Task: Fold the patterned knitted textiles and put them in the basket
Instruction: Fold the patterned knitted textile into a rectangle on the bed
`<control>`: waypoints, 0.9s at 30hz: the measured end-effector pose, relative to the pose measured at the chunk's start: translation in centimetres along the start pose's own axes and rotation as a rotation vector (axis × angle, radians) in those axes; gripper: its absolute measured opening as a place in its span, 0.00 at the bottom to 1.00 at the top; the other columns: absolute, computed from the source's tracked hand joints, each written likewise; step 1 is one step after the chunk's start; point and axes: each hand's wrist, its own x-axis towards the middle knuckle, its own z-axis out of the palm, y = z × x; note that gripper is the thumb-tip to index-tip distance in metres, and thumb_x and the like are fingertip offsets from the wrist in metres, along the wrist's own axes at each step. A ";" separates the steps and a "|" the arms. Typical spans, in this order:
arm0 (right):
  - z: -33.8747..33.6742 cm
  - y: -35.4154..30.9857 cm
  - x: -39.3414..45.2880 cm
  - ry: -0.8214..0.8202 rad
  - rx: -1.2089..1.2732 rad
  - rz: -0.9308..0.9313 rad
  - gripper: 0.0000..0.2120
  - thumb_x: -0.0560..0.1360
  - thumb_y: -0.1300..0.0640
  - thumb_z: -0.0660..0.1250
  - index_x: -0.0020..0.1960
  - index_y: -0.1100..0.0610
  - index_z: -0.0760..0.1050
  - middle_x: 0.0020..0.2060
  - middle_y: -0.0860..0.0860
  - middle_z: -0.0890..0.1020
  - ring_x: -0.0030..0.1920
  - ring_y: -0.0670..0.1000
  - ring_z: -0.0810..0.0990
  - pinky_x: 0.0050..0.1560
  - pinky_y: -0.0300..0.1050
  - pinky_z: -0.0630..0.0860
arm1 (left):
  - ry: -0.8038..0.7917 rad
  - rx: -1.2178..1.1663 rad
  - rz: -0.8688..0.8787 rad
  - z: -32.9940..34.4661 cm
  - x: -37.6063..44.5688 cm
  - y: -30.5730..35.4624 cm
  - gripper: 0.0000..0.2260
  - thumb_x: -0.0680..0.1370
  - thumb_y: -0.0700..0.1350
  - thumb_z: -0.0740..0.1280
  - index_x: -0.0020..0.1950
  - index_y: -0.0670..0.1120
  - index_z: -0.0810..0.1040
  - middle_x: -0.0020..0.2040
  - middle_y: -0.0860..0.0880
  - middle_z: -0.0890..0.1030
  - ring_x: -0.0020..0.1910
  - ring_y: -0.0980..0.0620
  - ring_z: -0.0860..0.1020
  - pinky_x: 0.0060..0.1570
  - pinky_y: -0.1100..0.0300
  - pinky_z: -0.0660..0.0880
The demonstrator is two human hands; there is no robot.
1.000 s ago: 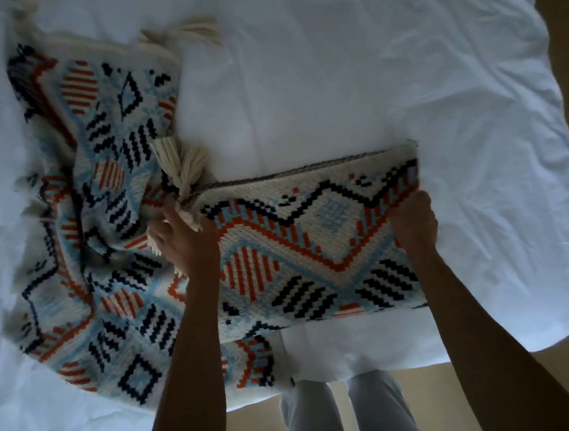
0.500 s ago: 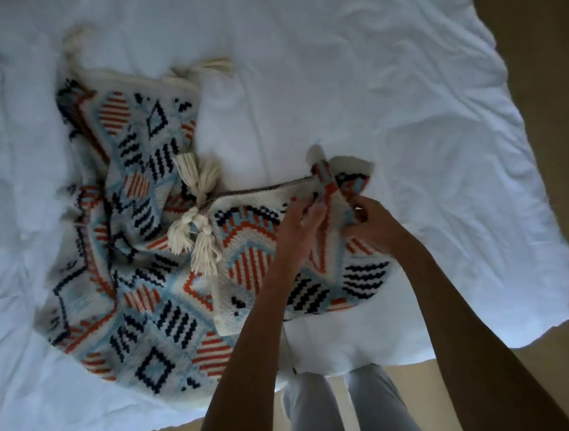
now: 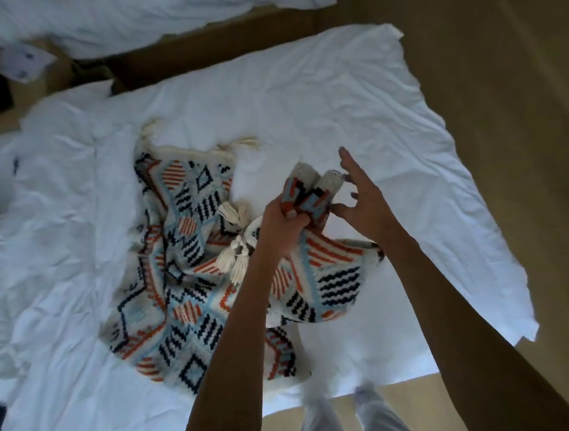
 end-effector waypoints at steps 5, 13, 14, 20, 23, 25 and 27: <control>-1.2 -7.9 0.6 0.025 -0.067 -0.213 0.14 0.71 0.65 0.75 0.56 0.60 0.79 0.70 0.53 0.72 0.70 0.47 0.70 0.67 0.33 0.67 | 0.041 0.019 0.079 -3.9 -3.3 4.8 0.13 0.65 0.37 0.64 0.48 0.40 0.80 0.44 0.43 0.83 0.46 0.44 0.83 0.50 0.44 0.80; -0.4 -18.2 -1.7 0.002 0.036 -0.280 0.08 0.73 0.60 0.72 0.51 0.57 0.78 0.46 0.50 0.82 0.49 0.48 0.80 0.49 0.40 0.78 | 0.076 -0.246 0.113 -5.8 -10.0 12.7 0.20 0.72 0.31 0.58 0.62 0.35 0.76 0.48 0.41 0.82 0.39 0.54 0.83 0.40 0.59 0.80; -0.5 -18.7 -1.9 0.028 0.040 -0.267 0.08 0.73 0.59 0.72 0.50 0.57 0.78 0.45 0.50 0.82 0.48 0.47 0.80 0.49 0.40 0.77 | 0.054 -0.318 0.131 -5.7 -10.6 13.1 0.18 0.73 0.32 0.58 0.62 0.36 0.76 0.48 0.42 0.82 0.40 0.53 0.84 0.42 0.60 0.80; -1.6 -19.9 -3.9 0.129 0.060 -0.327 0.10 0.69 0.60 0.77 0.45 0.58 0.78 0.49 0.53 0.82 0.50 0.48 0.81 0.51 0.43 0.77 | 0.123 -0.185 0.191 -7.2 -11.7 13.8 0.18 0.85 0.52 0.52 0.60 0.48 0.80 0.54 0.45 0.85 0.54 0.48 0.83 0.59 0.50 0.78; -1.9 -19.6 -4.2 0.093 0.019 -0.354 0.10 0.68 0.60 0.78 0.45 0.55 0.79 0.67 0.53 0.75 0.67 0.46 0.72 0.63 0.37 0.71 | 0.073 0.007 0.279 -7.2 -11.6 14.2 0.20 0.84 0.56 0.53 0.67 0.49 0.76 0.60 0.46 0.82 0.59 0.49 0.81 0.63 0.47 0.76; -2.3 -19.8 -4.3 0.040 0.006 -0.270 0.10 0.68 0.59 0.78 0.45 0.52 0.79 0.72 0.48 0.68 0.71 0.42 0.66 0.66 0.31 0.65 | 0.050 0.091 0.295 -6.7 -11.9 14.8 0.20 0.85 0.57 0.52 0.67 0.50 0.76 0.59 0.48 0.83 0.57 0.52 0.81 0.63 0.49 0.76; -2.8 -20.1 -4.3 0.026 0.002 -0.236 0.10 0.68 0.58 0.78 0.47 0.53 0.80 0.71 0.50 0.71 0.71 0.44 0.67 0.67 0.36 0.65 | 0.008 0.114 0.280 -6.1 -12.3 15.5 0.19 0.85 0.56 0.52 0.65 0.51 0.78 0.56 0.50 0.84 0.55 0.54 0.82 0.61 0.51 0.77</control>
